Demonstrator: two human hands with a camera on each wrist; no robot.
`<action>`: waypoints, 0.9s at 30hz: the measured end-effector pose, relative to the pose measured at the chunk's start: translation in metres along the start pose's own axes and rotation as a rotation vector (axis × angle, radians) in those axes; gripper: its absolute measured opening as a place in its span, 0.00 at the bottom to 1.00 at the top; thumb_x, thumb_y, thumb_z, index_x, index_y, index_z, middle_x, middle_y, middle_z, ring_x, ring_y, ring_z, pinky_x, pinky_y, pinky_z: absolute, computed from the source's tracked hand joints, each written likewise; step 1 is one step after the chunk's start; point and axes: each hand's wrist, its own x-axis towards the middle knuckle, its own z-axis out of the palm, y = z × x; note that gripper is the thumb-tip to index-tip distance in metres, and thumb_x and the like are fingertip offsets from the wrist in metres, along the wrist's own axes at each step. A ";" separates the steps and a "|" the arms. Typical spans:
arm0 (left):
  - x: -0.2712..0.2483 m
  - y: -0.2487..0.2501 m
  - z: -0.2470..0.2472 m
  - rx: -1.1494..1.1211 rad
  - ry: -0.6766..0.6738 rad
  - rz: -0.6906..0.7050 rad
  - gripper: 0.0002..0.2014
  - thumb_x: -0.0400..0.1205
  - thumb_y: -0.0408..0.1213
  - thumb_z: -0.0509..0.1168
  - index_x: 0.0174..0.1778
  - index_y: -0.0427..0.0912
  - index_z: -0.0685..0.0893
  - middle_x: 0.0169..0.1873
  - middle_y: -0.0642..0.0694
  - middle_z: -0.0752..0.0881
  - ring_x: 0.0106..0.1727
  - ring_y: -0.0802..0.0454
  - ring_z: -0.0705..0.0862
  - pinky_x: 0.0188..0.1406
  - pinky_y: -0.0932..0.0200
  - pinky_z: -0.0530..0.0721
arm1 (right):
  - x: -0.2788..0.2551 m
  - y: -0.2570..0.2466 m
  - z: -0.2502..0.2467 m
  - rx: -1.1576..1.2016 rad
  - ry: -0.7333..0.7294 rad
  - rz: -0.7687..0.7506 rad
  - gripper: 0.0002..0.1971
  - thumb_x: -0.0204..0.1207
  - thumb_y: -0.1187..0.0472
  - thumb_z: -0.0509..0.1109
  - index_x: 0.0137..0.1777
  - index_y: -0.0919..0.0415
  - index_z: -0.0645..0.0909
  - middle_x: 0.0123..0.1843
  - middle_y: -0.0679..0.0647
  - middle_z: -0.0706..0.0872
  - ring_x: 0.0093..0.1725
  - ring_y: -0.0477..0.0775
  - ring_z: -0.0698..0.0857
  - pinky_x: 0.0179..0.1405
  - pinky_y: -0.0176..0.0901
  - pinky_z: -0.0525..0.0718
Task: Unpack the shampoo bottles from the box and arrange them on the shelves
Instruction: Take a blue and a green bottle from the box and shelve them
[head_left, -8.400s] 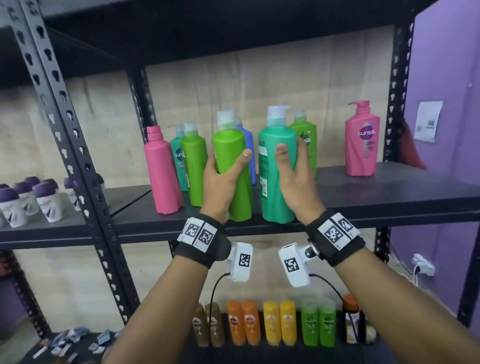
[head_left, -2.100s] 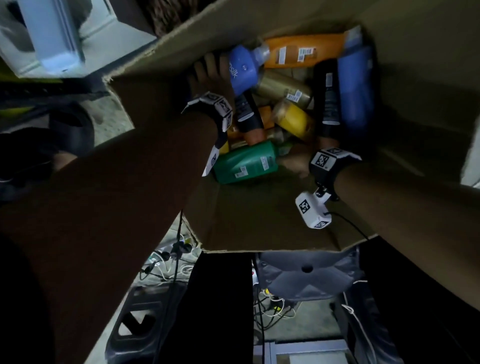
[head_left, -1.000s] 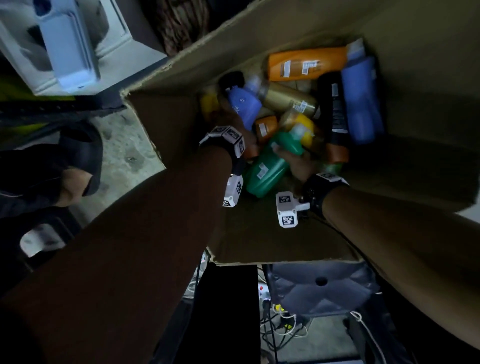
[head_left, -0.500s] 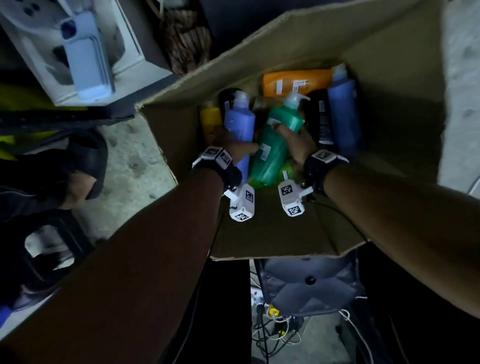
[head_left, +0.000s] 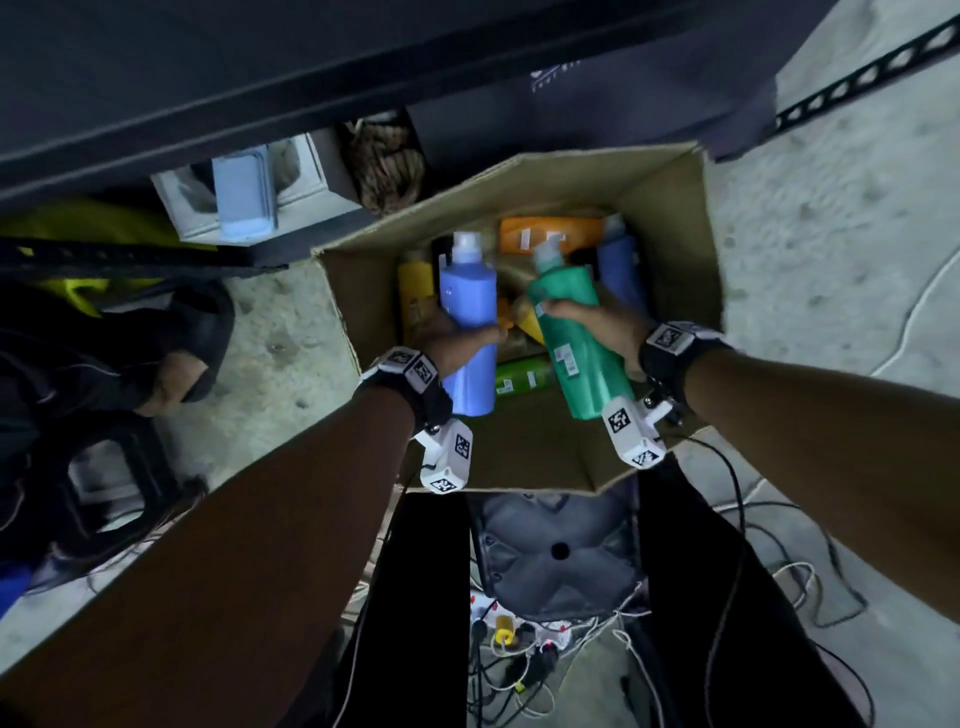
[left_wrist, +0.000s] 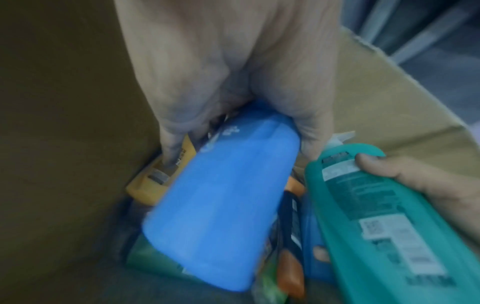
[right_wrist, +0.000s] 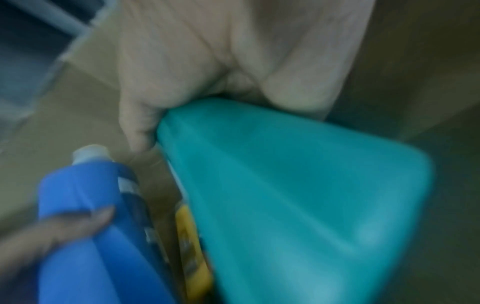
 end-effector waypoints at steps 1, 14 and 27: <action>-0.008 -0.001 0.001 0.002 0.011 -0.002 0.18 0.75 0.35 0.82 0.46 0.56 0.80 0.49 0.50 0.86 0.50 0.49 0.85 0.52 0.52 0.83 | -0.009 0.004 0.001 -0.003 0.022 -0.004 0.23 0.62 0.39 0.85 0.56 0.42 0.89 0.48 0.54 0.95 0.44 0.59 0.95 0.41 0.53 0.92; -0.125 -0.005 -0.024 0.198 0.023 -0.105 0.40 0.71 0.42 0.85 0.75 0.38 0.73 0.63 0.43 0.83 0.61 0.43 0.84 0.58 0.48 0.84 | -0.132 0.032 0.018 -0.024 0.068 0.012 0.35 0.71 0.50 0.85 0.74 0.55 0.72 0.55 0.55 0.90 0.46 0.54 0.92 0.39 0.44 0.90; -0.230 0.033 -0.078 0.096 0.090 -0.151 0.39 0.74 0.38 0.83 0.77 0.38 0.69 0.69 0.37 0.81 0.65 0.37 0.84 0.64 0.39 0.84 | -0.239 -0.020 0.017 -0.240 0.036 -0.076 0.18 0.72 0.44 0.82 0.59 0.50 0.87 0.47 0.52 0.92 0.44 0.54 0.92 0.35 0.40 0.82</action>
